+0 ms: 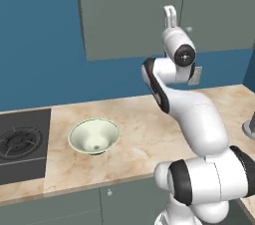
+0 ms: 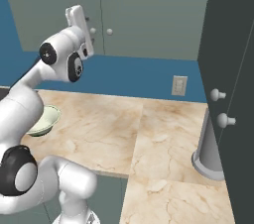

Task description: Open the cabinet and move the ladle to the pot. Then close the cabinet.

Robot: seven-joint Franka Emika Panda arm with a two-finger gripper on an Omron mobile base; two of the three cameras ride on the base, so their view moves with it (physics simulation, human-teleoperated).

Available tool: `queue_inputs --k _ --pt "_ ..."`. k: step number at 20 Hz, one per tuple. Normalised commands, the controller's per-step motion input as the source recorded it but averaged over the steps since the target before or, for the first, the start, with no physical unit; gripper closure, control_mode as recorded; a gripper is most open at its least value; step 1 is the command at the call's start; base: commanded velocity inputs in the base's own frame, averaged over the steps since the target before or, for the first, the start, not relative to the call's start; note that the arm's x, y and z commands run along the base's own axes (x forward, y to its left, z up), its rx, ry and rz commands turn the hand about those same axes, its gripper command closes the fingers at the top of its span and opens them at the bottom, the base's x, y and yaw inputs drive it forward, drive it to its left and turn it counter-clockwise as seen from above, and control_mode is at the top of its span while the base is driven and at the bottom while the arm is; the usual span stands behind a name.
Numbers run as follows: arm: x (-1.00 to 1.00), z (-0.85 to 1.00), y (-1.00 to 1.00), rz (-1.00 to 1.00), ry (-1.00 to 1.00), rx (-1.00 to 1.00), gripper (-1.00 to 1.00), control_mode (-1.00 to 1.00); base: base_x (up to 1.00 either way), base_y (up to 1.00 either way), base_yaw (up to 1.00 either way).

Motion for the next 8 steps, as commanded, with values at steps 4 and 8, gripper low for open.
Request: queue_inputs --k 4,8 --pt "0.43 0.09 0.0 0.06 0.03 0.0 -1.0 -1.0 0.0 0.0 0.0" --pt "0.12 0.08 0.0 0.06 0.04 0.0 -1.0 -1.0 0.0 0.0 0.0"
